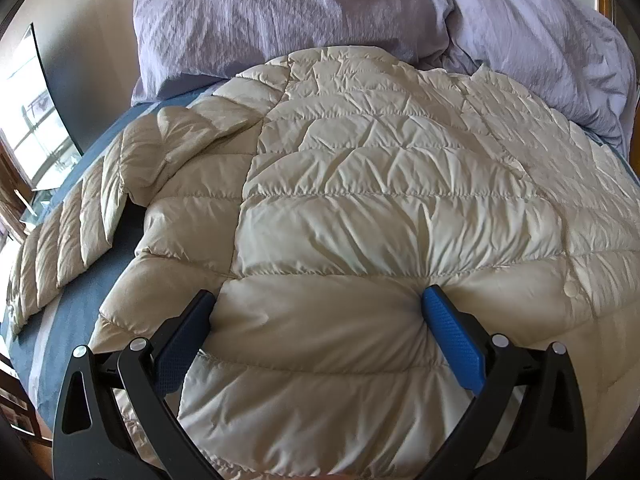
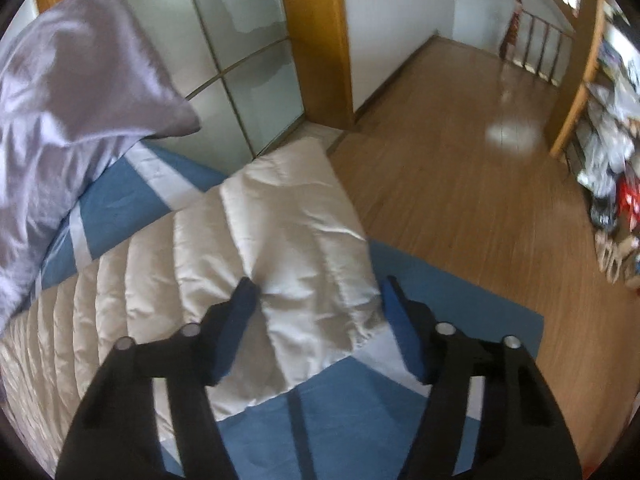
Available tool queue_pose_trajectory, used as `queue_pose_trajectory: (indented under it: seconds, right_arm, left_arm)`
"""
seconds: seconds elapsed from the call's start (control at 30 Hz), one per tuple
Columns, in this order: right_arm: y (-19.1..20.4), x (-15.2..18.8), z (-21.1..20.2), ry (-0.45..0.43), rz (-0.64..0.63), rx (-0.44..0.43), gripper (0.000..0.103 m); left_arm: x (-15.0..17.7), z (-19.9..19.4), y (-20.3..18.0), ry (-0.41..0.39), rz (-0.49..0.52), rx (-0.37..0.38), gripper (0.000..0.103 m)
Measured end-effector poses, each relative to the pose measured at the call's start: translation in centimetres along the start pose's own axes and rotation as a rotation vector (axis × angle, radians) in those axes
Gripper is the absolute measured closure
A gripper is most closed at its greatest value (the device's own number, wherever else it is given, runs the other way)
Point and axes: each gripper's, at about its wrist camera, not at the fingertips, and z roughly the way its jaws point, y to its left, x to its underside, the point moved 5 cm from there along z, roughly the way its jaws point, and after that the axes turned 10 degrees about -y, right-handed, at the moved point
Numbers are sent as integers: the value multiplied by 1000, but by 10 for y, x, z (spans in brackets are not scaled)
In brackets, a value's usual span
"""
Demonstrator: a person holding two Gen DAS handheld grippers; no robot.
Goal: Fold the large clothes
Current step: 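Grasp the jacket sleeve cuff with the right gripper, then fold the sleeve across the jacket back with the right gripper and release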
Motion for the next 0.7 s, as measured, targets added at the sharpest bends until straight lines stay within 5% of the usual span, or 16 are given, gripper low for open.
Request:
queue_pose_trajectory:
  seconds: [0.07,0.23,0.47,0.7]
  right_arm:
    - [1,0,0,-15,-11,10,49]
    - [11,3,-3,-23,-66,-32,92]
    - [65,-8,-43,-148,-233,-25,99]
    - [201,33,-101,-183,-474,-268,99]
  left_arm:
    - [0,1,1,2,-7,8,1]
    - [1,1,0,4,-16,15,1]
    - [1,1,1,3,-16,15,1]
    - [1,1,1,3,-19,17,1]
